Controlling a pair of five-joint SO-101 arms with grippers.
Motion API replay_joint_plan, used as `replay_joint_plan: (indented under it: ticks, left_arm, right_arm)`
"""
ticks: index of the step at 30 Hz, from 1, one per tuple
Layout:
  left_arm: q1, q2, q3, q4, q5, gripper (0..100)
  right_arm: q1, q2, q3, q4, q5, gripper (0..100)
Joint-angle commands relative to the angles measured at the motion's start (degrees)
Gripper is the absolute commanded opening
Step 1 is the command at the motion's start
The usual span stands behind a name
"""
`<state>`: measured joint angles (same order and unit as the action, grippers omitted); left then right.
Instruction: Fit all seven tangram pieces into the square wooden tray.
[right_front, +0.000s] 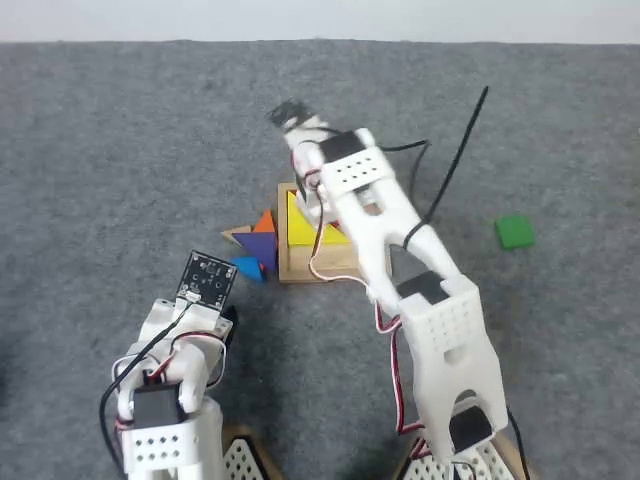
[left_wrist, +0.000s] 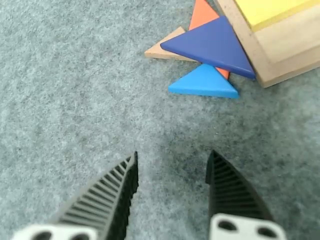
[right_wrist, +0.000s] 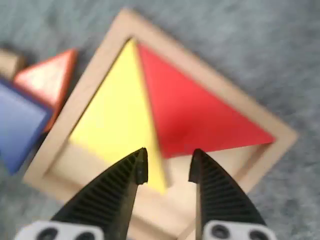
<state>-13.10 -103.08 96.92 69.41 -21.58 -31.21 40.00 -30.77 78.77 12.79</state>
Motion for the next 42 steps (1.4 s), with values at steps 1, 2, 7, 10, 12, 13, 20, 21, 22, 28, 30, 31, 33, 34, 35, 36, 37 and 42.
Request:
replay_joint_plan:
  ticks: [1,2,7,10,12,13,20,21,22,28,30,31,33,34,35,36,37,42]
  left_arm:
    - [-0.44,-0.97,-0.48,0.53,-0.79,21]
    - [-0.44,-0.97,-0.48,0.53,-0.79,21]
    - [-0.44,-0.97,-0.48,0.53,-0.79,21]
    - [-0.44,-0.97,-0.48,0.53,-0.79,21]
    - [-0.44,-0.97,-0.48,0.53,-0.79,21]
    - [-0.44,-0.97,-0.48,0.53,-0.79,21]
    - [-0.44,-0.97,-0.48,0.53,-0.79,21]
    - [-0.44,-0.97,-0.48,0.53,-0.79,21]
    - [-0.44,-0.97,-0.48,0.53,-0.79,21]
    - [-0.44,-0.97,-0.48,0.53,-0.79,21]
    - [-0.44,-0.97,-0.48,0.53,-0.79,21]
    - [-0.44,-0.97,-0.48,0.53,-0.79,21]
    - [-0.44,-0.97,-0.48,0.53,-0.79,21]
    - [-0.44,-0.97,-0.48,0.53,-0.79,21]
    - [-0.44,-0.97,-0.48,0.53,-0.79,21]
    - [-0.44,-0.97,-0.48,0.53,-0.79,21]
    - [-0.44,-0.97,-0.48,0.53,-0.79,21]
    - [-0.44,-0.97,-0.48,0.53,-0.79,21]
  right_arm:
    - [-1.63,-2.42,0.79,0.13,1.41,14.7]
    - [-1.80,-2.24,1.58,-0.40,1.32,14.3]
    - [-1.80,-2.86,9.76,-4.00,1.67,14.3]
    - [-0.13,-2.77,13.80,-4.97,2.29,14.3]
    - [1.36,-3.30,15.74,-5.93,3.08,14.3]
    - [2.07,-3.91,16.62,-5.93,3.25,14.3]
    - [4.97,-15.08,31.82,-13.23,8.00,10.6]
    - [4.97,-17.27,35.16,-15.60,8.62,10.6]
    - [4.97,-19.03,38.15,-17.63,9.23,10.7]
    - [4.88,-28.35,43.60,-21.76,5.80,19.2]
    - [4.88,-29.32,41.32,-21.85,3.16,20.6]
    - [4.79,-29.14,39.82,-21.85,2.37,20.5]
    - [4.79,-27.21,36.31,-21.85,1.58,20.5]
    - [4.88,-25.63,34.64,-21.67,1.49,20.6]
    - [4.88,-23.78,33.14,-21.41,1.58,20.7]
    - [4.70,-21.85,31.74,-21.23,1.67,20.7]
    - [4.53,-19.74,30.59,-20.79,1.76,20.8]
    - [2.68,-14.99,28.66,-19.56,5.19,21.0]
